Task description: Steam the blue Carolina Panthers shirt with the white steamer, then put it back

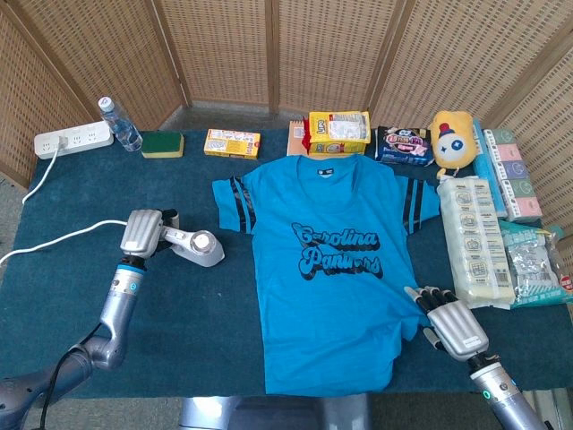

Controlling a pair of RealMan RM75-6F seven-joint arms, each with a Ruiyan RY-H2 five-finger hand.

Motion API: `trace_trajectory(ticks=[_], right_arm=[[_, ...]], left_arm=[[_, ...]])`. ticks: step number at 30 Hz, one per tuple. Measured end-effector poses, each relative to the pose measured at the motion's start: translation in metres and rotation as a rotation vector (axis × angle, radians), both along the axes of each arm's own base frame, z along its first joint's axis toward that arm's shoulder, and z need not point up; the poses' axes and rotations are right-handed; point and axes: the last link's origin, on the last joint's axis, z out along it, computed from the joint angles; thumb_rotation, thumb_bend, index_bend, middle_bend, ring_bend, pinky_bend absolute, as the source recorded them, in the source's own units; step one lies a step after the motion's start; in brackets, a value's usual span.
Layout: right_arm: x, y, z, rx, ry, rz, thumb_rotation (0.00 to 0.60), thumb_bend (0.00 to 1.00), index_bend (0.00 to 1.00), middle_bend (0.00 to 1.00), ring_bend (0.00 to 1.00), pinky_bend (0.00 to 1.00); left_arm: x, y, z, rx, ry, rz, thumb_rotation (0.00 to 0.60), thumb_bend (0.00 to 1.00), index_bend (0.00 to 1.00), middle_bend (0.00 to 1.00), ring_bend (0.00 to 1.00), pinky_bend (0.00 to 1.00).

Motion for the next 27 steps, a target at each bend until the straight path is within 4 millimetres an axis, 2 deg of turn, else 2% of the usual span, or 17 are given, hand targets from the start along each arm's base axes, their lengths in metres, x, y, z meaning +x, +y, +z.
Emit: trace_trajectory(ticks=[9,17,23,27], right_arm=[[0.001,0.0,0.004,-0.007,0.004,-0.01,0.6,0.39,0.09,0.21,0.21,0.3],[0.002,-0.002,0.004,-0.004,0.004,-0.011,0.6,0.39,0.09,0.22,0.21,0.3],[0.004,-0.003,0.004,-0.003,0.001,-0.006,0.6,0.4,0.09,0.22,0.21,0.31],[0.004,-0.002,0.005,-0.004,-0.003,-0.006,0.6,0.4,0.09,0.22,0.21,0.31]], left_arm=[[0.01,0.009,-0.02,-0.021,0.003,0.018,0.6,0.36,0.68,0.76,0.67,0.73],[0.011,0.01,-0.027,-0.051,0.019,0.021,0.6,0.3,0.66,0.63,0.53,0.61],[0.012,0.009,-0.027,-0.064,0.029,0.015,0.6,0.29,0.52,0.53,0.43,0.52],[0.012,0.008,-0.026,-0.068,0.04,0.013,0.6,0.26,0.37,0.41,0.3,0.39]])
